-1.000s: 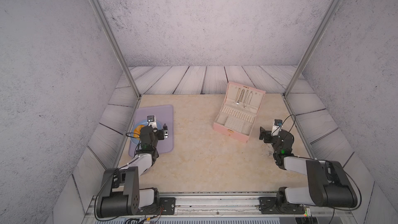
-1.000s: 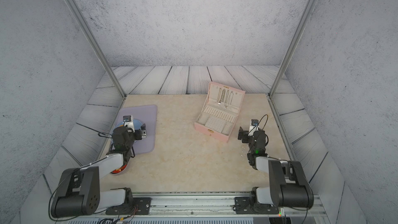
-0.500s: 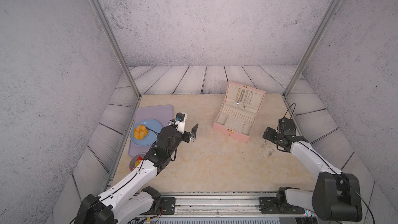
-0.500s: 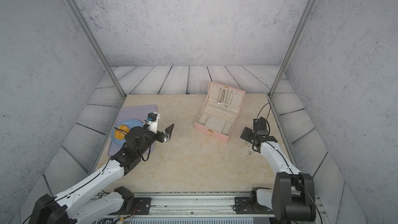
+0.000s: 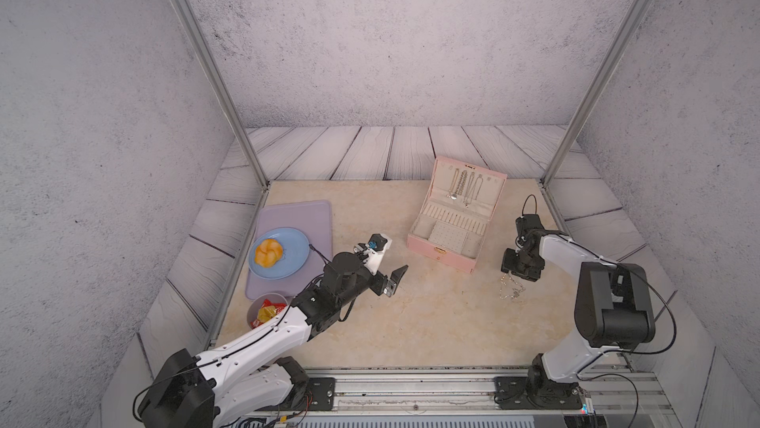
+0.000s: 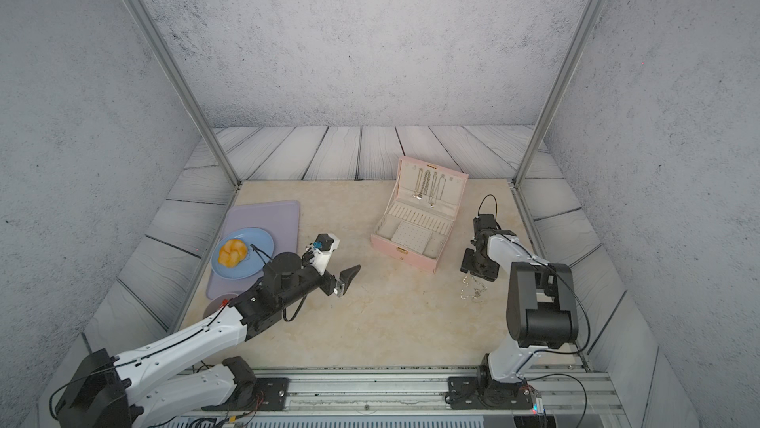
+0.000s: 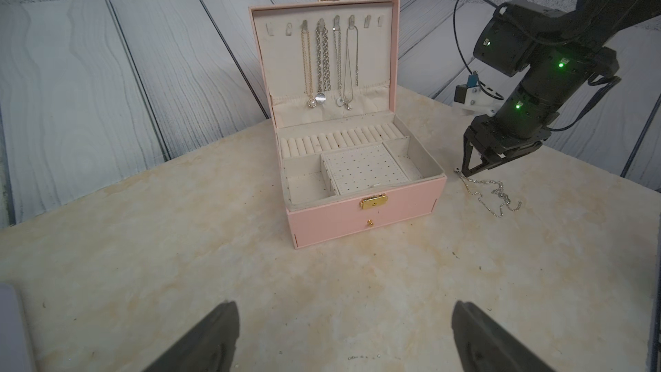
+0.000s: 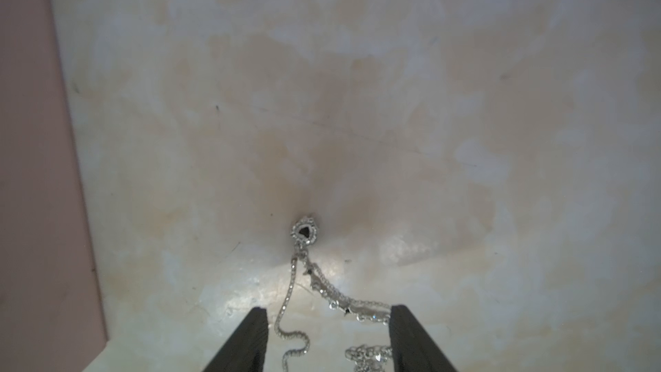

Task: Put jewelry chain into jewelry box
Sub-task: Pick up the necklace from the center of the board.

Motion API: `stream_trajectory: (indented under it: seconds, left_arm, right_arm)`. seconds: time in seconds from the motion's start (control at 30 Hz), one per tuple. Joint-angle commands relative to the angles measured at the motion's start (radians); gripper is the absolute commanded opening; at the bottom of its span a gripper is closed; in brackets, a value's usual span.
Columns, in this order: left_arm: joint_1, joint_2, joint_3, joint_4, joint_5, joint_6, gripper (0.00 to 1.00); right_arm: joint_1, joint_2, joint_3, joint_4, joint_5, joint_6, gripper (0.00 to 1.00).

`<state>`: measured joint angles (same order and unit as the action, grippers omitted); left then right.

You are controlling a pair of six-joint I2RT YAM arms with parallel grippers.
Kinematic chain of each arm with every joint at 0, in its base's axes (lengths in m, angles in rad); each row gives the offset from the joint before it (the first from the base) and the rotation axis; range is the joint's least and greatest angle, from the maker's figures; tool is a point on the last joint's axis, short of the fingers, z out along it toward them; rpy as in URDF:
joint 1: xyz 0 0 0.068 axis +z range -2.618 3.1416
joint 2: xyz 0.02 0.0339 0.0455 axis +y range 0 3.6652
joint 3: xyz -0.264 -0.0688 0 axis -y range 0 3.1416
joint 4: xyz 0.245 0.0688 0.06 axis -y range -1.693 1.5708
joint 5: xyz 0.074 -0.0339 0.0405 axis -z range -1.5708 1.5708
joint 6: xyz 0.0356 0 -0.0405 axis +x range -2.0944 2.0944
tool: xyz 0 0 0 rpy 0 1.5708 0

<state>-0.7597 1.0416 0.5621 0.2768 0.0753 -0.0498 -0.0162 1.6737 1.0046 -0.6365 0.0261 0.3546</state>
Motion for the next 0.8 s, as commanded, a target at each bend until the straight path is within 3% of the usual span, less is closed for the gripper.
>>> stream_trajectory:
  seconds: [0.0,0.57,0.63,0.77]
  left_arm:
    - [-0.005,0.000,0.008,0.005,-0.007,0.023,0.99]
    - [-0.006,0.012,-0.004,0.014,-0.013,0.024,0.99]
    - [-0.007,0.009,-0.005,0.012,-0.013,0.024,0.99]
    - [-0.009,0.004,-0.004,0.011,-0.013,0.024,0.99]
  right_arm:
    - [-0.001,0.040,0.018,-0.057,-0.050,-0.040,0.54]
    - [0.053,0.178,0.088,-0.097,-0.030,-0.072,0.32]
    - [0.053,0.182,0.083,-0.090,-0.059,-0.071,0.25]
    - [0.053,0.164,0.072,-0.077,-0.099,-0.072,0.01]
